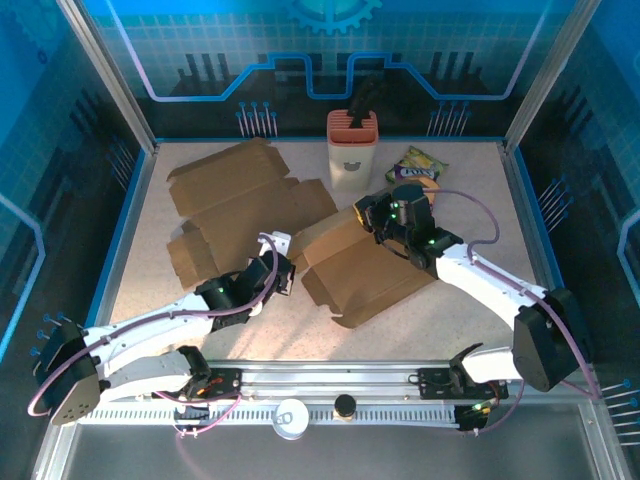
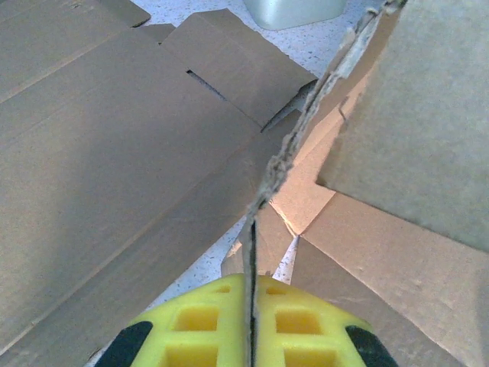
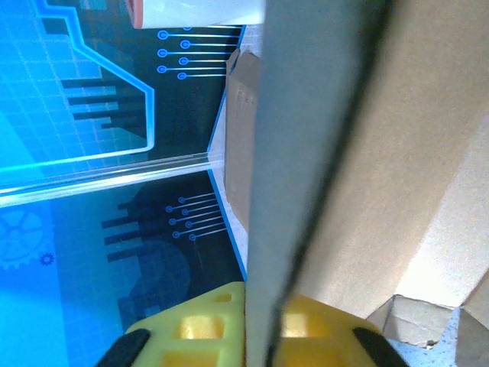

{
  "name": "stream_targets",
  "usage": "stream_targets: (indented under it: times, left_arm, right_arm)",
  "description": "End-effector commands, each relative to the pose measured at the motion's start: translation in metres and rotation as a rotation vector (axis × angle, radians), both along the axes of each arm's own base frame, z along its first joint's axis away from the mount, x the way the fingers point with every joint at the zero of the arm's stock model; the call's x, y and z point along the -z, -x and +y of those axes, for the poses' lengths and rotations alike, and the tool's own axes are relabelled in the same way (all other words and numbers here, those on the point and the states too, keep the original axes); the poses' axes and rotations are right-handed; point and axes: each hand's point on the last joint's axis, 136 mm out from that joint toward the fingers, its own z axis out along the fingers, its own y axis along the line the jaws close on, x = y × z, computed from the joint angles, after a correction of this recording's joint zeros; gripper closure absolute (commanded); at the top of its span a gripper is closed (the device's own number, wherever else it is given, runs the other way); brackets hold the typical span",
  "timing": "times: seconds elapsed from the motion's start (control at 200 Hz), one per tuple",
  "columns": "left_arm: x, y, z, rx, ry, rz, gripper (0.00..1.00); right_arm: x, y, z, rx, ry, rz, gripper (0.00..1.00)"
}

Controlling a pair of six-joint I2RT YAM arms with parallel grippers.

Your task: Fold the paper box

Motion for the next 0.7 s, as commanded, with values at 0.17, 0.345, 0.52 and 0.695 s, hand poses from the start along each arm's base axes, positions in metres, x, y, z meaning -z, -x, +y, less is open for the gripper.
stream_targets:
  times: [0.17,0.345,0.52,0.695]
  left_arm:
    - [-0.010,0.007,-0.001,-0.003,0.095,0.010,0.73]
    - [-0.025,0.020,0.018,-0.043,0.200,0.027,0.33]
    - [-0.034,0.030,0.041,-0.087,0.312,0.052,0.29]
    - [-0.013,0.025,0.059,-0.166,0.346,0.146,0.34]
  right_arm:
    - [0.012,0.006,-0.004,0.064,0.021,0.032,1.00]
    - [0.023,0.030,-0.010,0.124,0.053,0.100,1.00]
    - [0.029,0.041,-0.026,0.199,0.084,0.127,1.00]
    - [0.043,0.029,-0.023,0.170,0.114,0.149,1.00]
